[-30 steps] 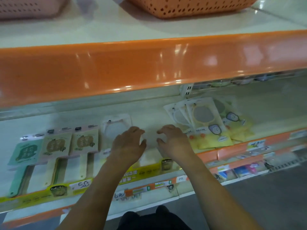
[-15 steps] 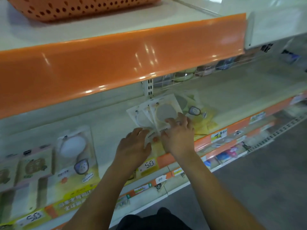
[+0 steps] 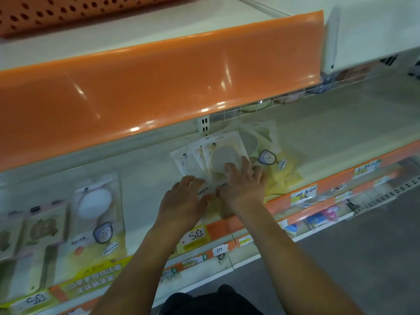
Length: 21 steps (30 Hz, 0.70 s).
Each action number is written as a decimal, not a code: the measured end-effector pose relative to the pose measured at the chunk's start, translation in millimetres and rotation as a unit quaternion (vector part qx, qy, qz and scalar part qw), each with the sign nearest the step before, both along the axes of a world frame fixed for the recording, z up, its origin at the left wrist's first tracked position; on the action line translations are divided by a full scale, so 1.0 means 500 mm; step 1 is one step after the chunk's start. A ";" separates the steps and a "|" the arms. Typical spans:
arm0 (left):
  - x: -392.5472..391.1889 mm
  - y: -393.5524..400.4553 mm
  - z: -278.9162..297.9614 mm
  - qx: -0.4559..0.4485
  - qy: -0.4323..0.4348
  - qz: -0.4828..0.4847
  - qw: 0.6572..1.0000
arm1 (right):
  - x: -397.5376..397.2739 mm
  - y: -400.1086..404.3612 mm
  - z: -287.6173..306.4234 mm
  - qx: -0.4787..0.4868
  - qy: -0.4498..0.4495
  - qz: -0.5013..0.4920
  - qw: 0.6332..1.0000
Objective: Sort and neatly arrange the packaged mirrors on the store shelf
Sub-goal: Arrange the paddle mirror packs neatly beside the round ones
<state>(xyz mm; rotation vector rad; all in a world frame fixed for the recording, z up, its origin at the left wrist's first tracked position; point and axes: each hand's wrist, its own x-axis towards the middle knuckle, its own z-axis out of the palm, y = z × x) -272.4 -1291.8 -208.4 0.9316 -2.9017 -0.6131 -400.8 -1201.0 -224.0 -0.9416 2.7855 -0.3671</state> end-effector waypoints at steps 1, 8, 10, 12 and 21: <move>-0.003 0.001 -0.001 0.002 -0.002 0.002 1.000 | -0.003 0.002 -0.001 -0.008 0.005 0.001 1.000; -0.008 0.008 -0.007 0.008 0.000 0.014 1.000 | -0.012 0.006 -0.005 -0.041 0.021 0.001 0.999; -0.006 0.007 -0.005 0.004 0.001 0.019 1.000 | -0.013 0.010 -0.008 -0.059 0.030 0.001 0.998; 0.000 0.006 -0.002 0.004 0.005 0.023 1.000 | -0.016 0.017 -0.015 -0.097 0.046 -0.001 0.994; 0.033 0.001 -0.011 -0.003 0.017 0.030 0.999 | -0.021 0.034 -0.026 -0.248 0.080 -0.007 0.965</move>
